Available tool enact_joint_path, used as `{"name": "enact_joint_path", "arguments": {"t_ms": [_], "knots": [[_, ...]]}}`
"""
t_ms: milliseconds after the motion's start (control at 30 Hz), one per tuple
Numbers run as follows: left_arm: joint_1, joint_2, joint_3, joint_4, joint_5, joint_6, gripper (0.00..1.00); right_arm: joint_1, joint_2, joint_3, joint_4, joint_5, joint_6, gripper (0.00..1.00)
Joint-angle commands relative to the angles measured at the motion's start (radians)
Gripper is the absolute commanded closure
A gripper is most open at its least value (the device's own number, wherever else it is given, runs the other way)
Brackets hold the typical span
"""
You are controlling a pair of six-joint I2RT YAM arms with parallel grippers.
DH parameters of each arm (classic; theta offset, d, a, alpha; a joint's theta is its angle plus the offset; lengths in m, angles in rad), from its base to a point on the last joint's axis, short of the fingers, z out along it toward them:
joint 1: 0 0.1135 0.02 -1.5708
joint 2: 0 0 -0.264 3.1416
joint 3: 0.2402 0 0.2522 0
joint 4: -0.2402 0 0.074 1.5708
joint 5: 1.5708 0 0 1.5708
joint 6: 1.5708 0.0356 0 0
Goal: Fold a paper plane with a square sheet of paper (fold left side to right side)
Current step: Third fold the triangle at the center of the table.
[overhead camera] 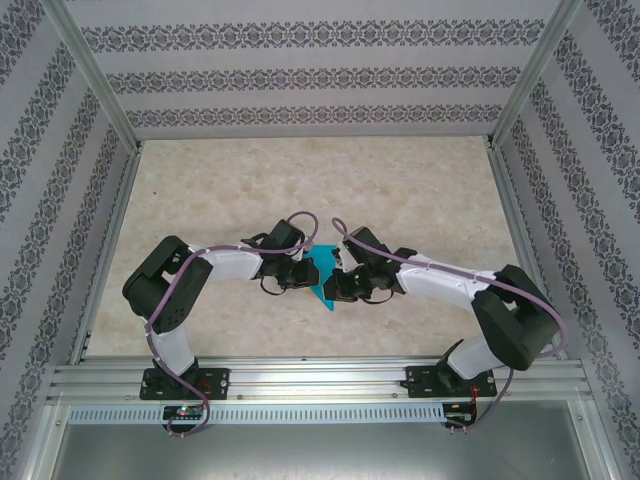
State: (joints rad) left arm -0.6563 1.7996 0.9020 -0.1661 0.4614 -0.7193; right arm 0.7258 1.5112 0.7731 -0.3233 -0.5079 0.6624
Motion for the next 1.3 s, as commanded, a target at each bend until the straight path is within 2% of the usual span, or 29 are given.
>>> {"name": "enact_joint_path", "arguments": {"t_ms": [0, 467, 867, 1067, 1267], "knots": [[-0.008, 0.033, 0.0, -0.056, -0.076, 0.025, 0.86, 0.002, 0.066, 0.028, 0.041, 0.046, 0.041, 0.89], [-0.008, 0.006, 0.02, -0.075, -0.083, 0.026, 0.84, 0.012, 0.19, 0.025, -0.103, 0.139, 0.008, 0.91], [-0.006, -0.162, -0.013, -0.074, -0.083, -0.013, 0.82, 0.019, 0.201, 0.031, -0.142, 0.183, 0.01, 0.92], [-0.038, -0.231, -0.105, 0.005, -0.073, -0.089, 0.85, 0.024, 0.213, 0.042, -0.151, 0.19, 0.006, 0.92], [-0.072, -0.225, -0.155, 0.11, -0.08, -0.164, 0.88, 0.029, 0.22, 0.049, -0.161, 0.201, 0.002, 0.92]]}}
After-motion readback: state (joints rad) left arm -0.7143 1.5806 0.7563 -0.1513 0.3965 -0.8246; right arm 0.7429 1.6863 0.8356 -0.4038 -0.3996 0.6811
